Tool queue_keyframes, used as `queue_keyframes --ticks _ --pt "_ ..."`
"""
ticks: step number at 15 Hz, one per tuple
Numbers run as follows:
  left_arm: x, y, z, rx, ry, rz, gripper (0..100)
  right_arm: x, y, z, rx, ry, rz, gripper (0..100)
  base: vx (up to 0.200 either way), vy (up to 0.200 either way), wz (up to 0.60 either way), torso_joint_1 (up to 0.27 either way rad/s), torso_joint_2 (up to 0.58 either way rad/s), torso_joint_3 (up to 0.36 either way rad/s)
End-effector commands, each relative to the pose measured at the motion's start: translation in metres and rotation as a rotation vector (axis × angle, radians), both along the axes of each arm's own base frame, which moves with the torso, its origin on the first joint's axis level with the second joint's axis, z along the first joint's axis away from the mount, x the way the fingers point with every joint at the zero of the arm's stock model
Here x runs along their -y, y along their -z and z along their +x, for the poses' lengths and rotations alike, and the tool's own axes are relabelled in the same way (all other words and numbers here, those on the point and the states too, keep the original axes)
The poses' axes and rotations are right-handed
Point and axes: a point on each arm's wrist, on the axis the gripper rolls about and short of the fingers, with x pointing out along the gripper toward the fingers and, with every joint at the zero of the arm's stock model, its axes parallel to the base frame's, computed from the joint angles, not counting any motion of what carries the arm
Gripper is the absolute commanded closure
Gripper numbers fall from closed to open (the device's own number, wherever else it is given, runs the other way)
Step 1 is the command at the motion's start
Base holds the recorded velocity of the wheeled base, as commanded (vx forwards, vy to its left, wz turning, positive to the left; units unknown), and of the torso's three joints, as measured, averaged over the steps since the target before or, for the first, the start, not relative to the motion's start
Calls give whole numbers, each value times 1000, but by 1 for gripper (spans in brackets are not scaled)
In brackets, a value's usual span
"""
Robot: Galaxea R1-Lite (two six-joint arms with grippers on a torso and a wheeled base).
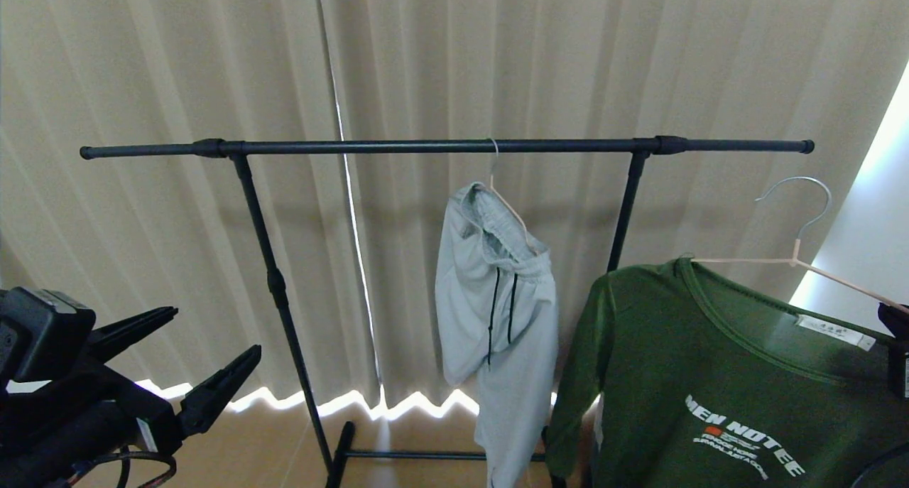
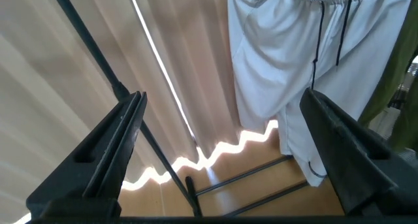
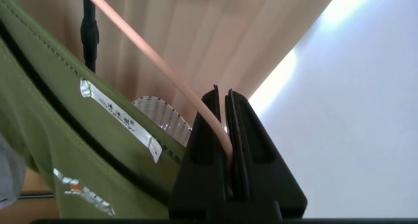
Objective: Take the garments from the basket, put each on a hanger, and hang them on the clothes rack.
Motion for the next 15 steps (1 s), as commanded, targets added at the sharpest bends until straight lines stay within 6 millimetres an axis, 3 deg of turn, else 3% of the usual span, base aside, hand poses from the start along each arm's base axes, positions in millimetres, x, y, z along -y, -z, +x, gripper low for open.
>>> queue_keyframes --ticks 1,12,15 --pt "0 0 0 1 1 0 0 0 0 0 -1 0 0 100 200 0 0 7 2 7" --pt "0 -1 -3 12 4 -1 0 0 3 -1 -10 -5 3 100 200 0 0 2 3 2" --pt "-2 -8 -9 58 2 -14 0 -8 0 4 -1 -58 24 100 0 0 0 0 0 0"
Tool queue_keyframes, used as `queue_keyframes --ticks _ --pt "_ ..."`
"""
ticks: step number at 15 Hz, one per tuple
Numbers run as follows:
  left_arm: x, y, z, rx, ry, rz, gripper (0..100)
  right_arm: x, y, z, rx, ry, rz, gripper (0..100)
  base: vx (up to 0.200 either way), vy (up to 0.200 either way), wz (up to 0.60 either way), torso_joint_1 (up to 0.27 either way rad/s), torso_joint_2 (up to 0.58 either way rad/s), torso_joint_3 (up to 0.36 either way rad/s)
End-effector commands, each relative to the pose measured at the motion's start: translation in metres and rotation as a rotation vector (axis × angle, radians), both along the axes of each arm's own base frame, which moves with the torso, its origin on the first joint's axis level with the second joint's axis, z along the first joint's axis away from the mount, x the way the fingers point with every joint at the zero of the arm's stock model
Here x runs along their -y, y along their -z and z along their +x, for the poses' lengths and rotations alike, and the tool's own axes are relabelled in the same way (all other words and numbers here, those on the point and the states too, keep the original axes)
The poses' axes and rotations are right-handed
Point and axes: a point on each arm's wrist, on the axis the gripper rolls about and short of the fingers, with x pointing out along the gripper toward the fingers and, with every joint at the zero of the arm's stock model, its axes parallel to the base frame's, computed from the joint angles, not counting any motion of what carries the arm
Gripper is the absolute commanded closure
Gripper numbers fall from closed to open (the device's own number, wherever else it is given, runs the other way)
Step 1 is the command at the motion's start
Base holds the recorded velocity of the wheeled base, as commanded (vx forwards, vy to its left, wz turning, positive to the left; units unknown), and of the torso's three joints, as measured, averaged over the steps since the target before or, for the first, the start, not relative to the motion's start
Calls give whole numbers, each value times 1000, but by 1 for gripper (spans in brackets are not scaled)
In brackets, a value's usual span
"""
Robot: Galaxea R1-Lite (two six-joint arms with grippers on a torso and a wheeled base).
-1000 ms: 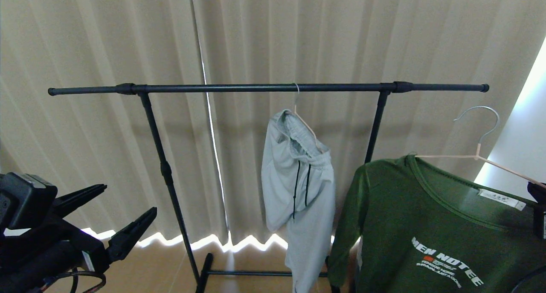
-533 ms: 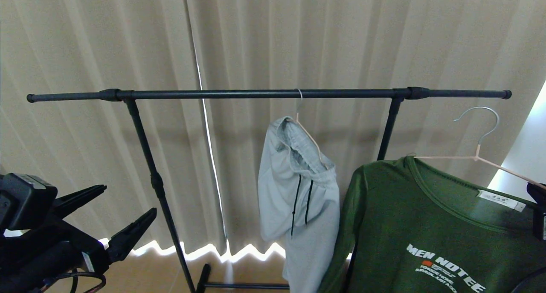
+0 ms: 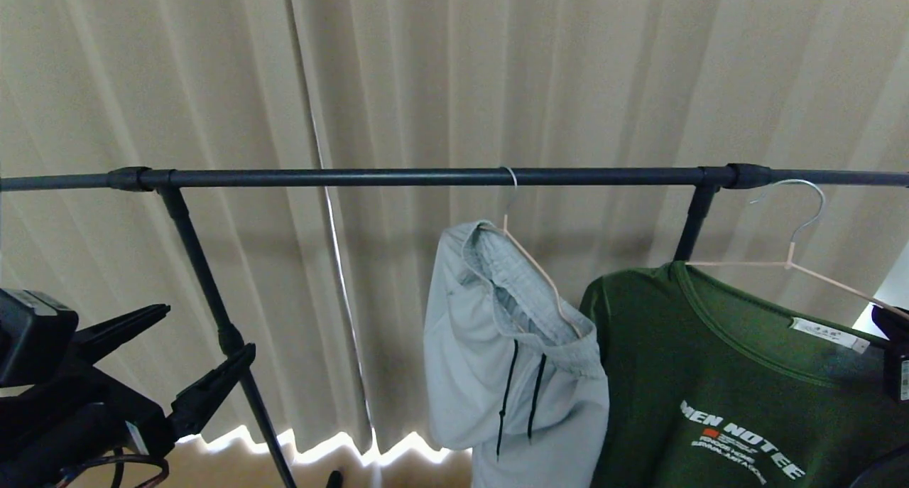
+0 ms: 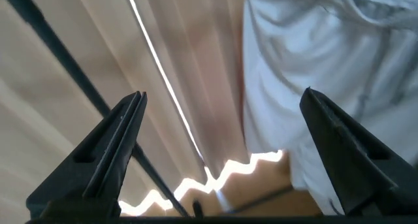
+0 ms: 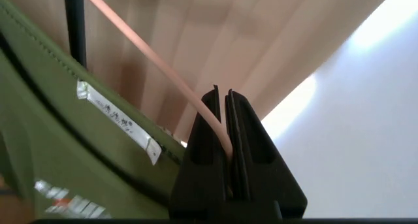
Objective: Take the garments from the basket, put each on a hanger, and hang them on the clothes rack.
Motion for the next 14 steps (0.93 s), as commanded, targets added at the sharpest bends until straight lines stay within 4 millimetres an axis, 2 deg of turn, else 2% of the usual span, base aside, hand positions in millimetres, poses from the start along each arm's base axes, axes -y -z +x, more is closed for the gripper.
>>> queue_keyframes --ticks 1,4,6,9,10,12,14 --pt "-1 -5 -5 36 1 -9 0 -10 -8 11 19 -70 13 100 0 0 0 0 0 0" --pt "-2 -8 -8 59 -1 -11 0 -33 -12 32 2 -165 3 100 0 0 0 0 0 0" --pt "-3 -11 -11 79 -2 -16 0 -43 -19 49 13 -142 -12 100 0 0 0 0 0 0" --pt "-4 -11 -12 85 -4 -14 0 -46 -15 75 -21 -68 -36 100 0 0 0 0 0 0" --pt "-4 -11 -12 85 -4 -14 0 -46 -15 75 -21 -68 -36 100 0 0 0 0 0 0" --pt "-4 -11 -13 84 -4 -14 0 -47 -7 96 -24 -8 -47 100 0 0 0 0 0 0" --pt "-4 -11 -13 87 -2 -13 0 -50 -1 101 6 4 -52 100 0 0 0 0 0 0"
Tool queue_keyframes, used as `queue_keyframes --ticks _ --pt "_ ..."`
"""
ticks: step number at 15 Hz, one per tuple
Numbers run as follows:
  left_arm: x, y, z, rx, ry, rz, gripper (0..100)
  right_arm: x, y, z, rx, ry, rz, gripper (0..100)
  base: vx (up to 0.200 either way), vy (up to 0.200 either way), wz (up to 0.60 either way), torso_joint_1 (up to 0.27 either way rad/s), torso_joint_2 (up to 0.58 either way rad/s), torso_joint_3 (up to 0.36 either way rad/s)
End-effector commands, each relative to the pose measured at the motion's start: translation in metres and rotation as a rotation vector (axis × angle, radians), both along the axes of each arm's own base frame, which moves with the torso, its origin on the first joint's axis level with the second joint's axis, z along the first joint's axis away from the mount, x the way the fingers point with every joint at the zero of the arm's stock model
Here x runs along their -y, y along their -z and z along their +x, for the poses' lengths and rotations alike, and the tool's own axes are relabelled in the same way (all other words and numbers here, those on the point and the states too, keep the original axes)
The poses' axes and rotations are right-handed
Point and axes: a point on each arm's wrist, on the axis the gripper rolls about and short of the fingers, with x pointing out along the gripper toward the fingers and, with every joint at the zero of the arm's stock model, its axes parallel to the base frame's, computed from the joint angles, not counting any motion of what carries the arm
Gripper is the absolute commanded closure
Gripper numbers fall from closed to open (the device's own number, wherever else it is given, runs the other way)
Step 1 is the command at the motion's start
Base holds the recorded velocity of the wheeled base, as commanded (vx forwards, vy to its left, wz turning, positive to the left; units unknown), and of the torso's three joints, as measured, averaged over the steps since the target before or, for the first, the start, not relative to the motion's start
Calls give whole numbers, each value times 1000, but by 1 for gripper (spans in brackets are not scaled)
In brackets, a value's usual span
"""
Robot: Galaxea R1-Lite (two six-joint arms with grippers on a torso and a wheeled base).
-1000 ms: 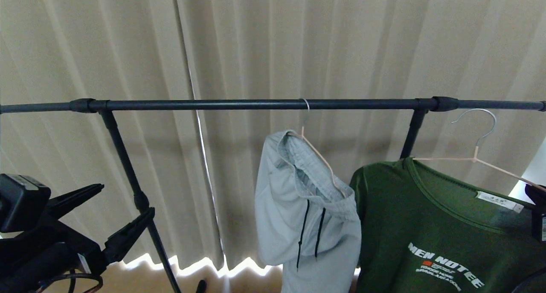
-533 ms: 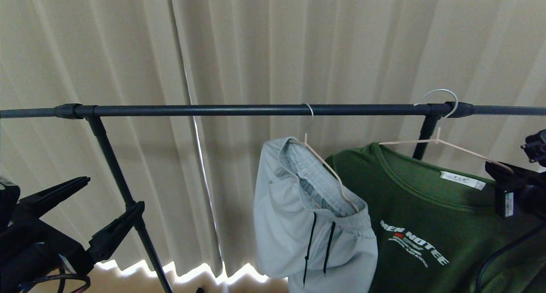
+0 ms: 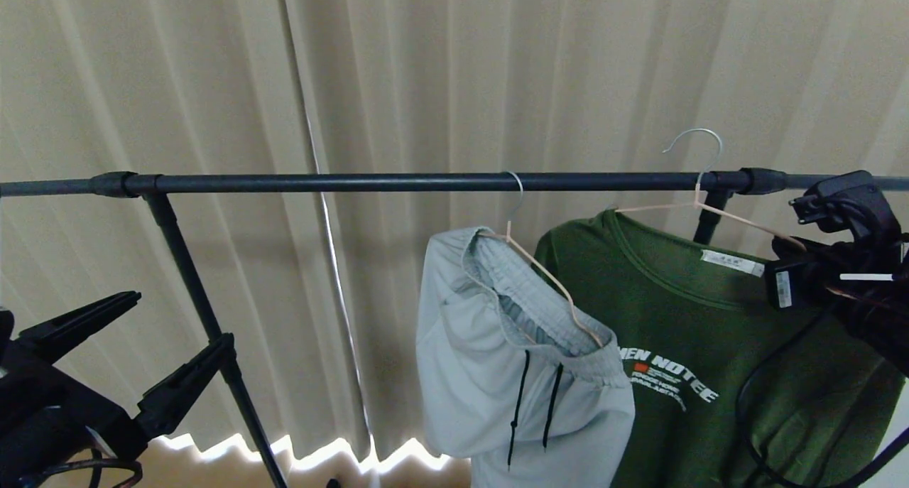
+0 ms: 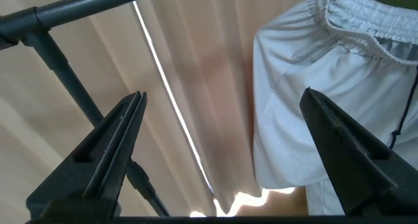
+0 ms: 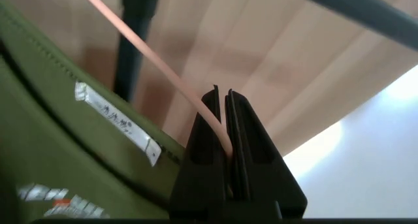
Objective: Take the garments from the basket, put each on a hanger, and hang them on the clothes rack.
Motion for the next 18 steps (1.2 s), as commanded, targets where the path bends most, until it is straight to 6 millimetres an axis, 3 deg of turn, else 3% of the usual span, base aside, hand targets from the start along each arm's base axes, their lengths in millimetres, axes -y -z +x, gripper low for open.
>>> queue_keyframes --ticks 1,10,14,15,18 --pt "0 0 -1 3 1 0 0 -7 20 10 -67 -9 -14 100 0 0 0 0 0 0" --pt "0 1 -2 0 2 1 0 -36 32 -1 -115 -135 -40 100 0 0 0 0 0 0" --pt "0 0 -2 5 2 0 0 -38 34 -6 -122 -146 -40 100 0 0 0 0 0 0" --pt "0 0 -3 9 2 -2 0 -41 34 -7 -120 -160 -38 0 0 0 0 0 0 0" --pt "-1 -1 -5 18 4 -4 0 -46 30 -13 -84 -198 -24 0 0 0 0 0 0 0"
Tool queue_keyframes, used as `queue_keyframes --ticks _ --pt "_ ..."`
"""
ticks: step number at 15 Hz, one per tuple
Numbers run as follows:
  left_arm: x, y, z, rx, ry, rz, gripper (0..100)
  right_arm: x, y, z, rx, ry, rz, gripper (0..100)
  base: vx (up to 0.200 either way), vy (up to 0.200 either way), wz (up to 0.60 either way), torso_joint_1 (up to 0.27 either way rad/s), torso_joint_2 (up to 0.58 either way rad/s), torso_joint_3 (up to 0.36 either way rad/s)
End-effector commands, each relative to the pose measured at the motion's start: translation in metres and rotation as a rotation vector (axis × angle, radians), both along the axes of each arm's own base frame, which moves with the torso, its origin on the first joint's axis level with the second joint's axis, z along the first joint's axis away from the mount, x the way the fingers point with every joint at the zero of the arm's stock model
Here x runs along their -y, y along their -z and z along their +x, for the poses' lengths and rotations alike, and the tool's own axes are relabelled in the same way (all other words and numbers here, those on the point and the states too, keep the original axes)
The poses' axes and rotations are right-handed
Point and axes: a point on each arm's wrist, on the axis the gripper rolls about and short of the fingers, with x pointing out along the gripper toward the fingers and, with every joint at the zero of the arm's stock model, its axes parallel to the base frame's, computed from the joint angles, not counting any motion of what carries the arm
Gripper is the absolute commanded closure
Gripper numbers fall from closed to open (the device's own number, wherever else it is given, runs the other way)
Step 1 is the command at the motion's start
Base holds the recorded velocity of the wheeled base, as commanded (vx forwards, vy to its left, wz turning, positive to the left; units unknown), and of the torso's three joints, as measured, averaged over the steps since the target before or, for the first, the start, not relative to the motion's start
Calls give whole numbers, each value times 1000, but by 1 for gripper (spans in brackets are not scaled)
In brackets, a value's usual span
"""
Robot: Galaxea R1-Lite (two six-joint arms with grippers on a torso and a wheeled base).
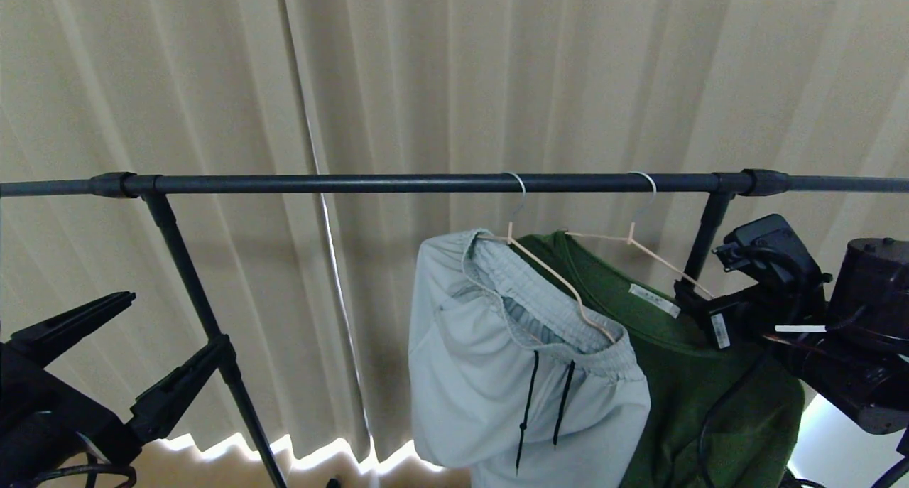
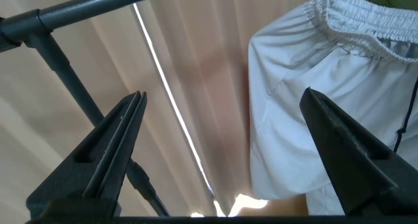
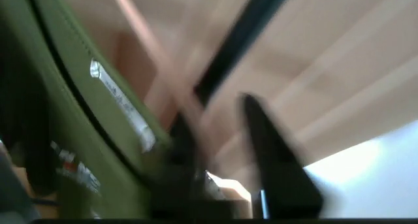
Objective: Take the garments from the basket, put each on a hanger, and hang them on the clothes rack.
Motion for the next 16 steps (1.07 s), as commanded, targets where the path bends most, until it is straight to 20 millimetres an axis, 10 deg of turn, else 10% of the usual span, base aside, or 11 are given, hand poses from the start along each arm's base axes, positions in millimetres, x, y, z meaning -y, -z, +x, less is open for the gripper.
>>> queue_keyframes --ticks 1,16 --pt "0 -1 -1 5 0 -1 0 -3 -2 -6 21 -31 10 0 0 0 0 0 0 0" --pt "-1 3 -3 -1 4 14 0 2 -18 -52 102 -440 149 0 0 0 0 0 0 0"
